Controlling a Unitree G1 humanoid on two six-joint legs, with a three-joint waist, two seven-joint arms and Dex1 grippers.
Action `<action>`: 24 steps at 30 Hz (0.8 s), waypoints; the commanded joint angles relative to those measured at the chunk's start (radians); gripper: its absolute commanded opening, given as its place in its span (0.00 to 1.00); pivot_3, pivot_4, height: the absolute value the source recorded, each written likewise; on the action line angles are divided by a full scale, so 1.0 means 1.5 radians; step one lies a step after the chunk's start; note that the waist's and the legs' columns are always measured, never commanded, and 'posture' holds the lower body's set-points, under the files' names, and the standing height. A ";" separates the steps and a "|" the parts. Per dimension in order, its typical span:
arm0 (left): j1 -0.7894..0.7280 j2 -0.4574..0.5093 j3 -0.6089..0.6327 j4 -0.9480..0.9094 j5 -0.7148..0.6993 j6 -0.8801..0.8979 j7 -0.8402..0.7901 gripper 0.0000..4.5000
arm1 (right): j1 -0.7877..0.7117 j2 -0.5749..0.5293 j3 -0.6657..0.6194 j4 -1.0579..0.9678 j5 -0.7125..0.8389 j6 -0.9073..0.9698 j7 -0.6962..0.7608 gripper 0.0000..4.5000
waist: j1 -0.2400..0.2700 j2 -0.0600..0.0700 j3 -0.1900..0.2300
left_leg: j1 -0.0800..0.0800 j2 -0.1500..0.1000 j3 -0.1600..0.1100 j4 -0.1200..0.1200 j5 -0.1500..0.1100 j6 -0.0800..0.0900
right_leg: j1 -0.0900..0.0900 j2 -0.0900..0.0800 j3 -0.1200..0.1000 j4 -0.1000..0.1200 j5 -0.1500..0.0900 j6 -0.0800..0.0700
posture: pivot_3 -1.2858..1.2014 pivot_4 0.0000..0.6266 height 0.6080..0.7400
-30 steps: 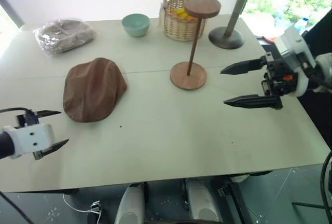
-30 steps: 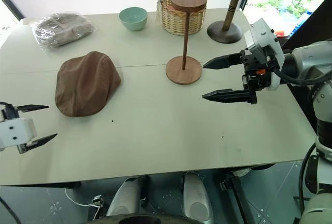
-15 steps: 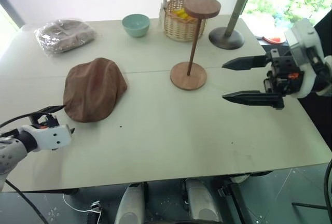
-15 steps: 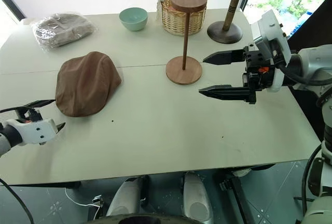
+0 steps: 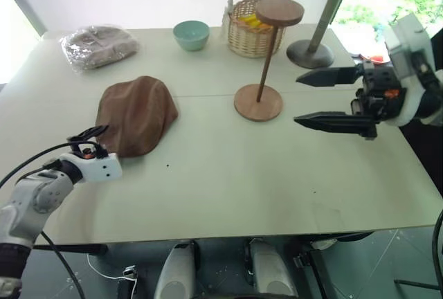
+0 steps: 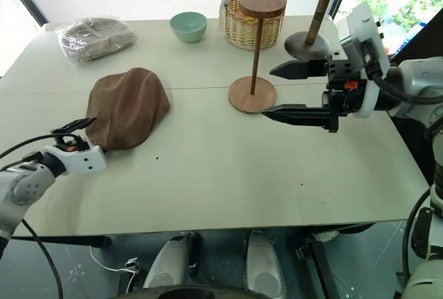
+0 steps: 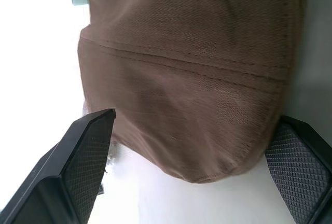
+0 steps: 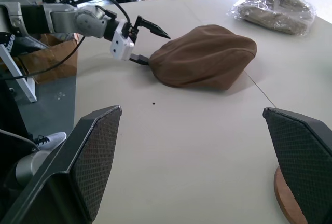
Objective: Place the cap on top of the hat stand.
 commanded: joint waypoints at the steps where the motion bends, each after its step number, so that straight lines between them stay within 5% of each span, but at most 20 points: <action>1: -0.034 -0.006 -0.039 0.047 0.025 -0.001 0.032 0.99 | -0.021 -0.010 -0.030 -0.012 0.020 0.000 -0.019 1.00 | 0.001 0.000 0.000 | 0.000 0.000 0.000 0.000 0.000 0.000 | 0.001 0.000 0.000 0.000 0.000 0.000 | 0.52 0.24 1.00; 18: -0.225 -0.057 -0.177 0.276 0.053 -0.016 0.096 0.99 | -0.049 0.001 -0.007 0.003 0.024 -0.007 -0.056 1.00 | 0.015 0.007 -0.004 | 0.002 0.001 0.001 0.001 0.000 0.000 | 0.004 0.000 -0.002 0.000 0.000 0.000 | 0.52 0.24 1.00; 21: -0.257 -0.062 -0.194 0.307 0.056 -0.029 0.108 0.82 | -0.052 0.003 -0.004 0.005 0.022 -0.009 -0.059 1.00 | 0.014 0.007 -0.005 | 0.003 0.002 0.002 0.001 0.000 0.000 | 0.005 0.000 -0.002 0.000 0.000 0.000 | 0.52 0.24 1.00; 24: -0.272 -0.057 -0.201 0.321 0.052 -0.040 0.115 0.47 | -0.054 0.002 -0.007 0.006 0.024 -0.007 -0.061 1.00 | 0.013 0.007 -0.005 | 0.003 0.002 0.002 0.001 0.000 0.000 | 0.005 0.000 -0.002 0.000 0.000 0.000 | 0.52 0.24 1.00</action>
